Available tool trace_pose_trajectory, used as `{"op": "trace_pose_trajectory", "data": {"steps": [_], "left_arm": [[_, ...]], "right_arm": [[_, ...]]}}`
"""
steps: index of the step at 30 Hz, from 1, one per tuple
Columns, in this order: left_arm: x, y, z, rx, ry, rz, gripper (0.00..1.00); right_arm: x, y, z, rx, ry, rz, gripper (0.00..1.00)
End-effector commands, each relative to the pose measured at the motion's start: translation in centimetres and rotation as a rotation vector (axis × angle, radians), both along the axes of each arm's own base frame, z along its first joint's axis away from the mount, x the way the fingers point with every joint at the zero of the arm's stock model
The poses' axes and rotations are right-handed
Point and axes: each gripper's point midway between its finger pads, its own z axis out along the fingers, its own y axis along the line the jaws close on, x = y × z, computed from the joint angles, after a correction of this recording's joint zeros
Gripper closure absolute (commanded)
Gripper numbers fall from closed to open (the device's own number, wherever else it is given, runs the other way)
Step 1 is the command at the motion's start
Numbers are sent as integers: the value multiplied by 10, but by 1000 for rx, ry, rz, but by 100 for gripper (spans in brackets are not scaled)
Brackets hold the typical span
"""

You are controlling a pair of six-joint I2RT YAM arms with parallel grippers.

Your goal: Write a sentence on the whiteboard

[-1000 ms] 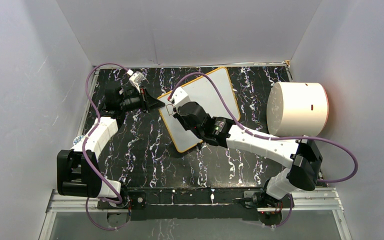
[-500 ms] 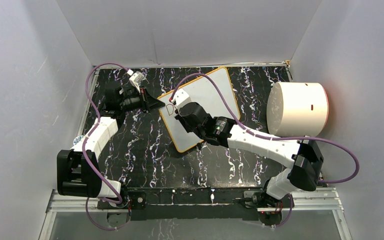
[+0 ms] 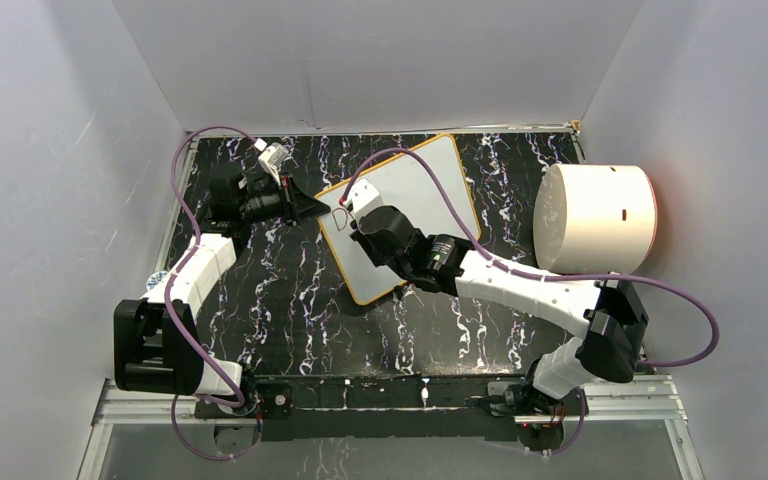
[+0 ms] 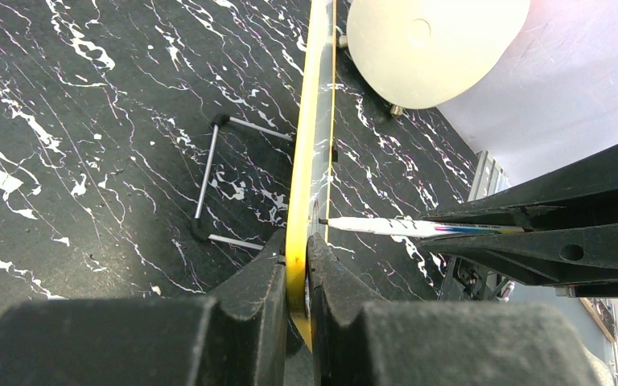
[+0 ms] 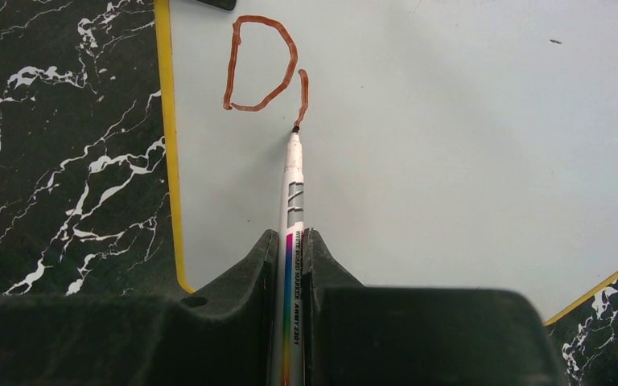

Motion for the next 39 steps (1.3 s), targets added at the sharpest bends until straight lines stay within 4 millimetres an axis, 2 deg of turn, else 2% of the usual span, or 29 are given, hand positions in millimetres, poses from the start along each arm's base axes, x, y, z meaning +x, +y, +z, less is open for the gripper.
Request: {"op": "trace_pose_trajectory", "data": {"steps": [1,13,26,39], "left_arm": [[-2,-1,-28,55,62,4,100],[-2,-1,-27,53,64,1,100],[-3,-2,-29,53,67,-2,100],[-2,-2,-29,56,68,-1,100]], "right_arm": [[8,1,27,85,-66,-27,100],[14,4,40,110,-112,-31,100],[20,7,42,108,-133,-38,100],[27,2,40,102,-138,-63,100]]}}
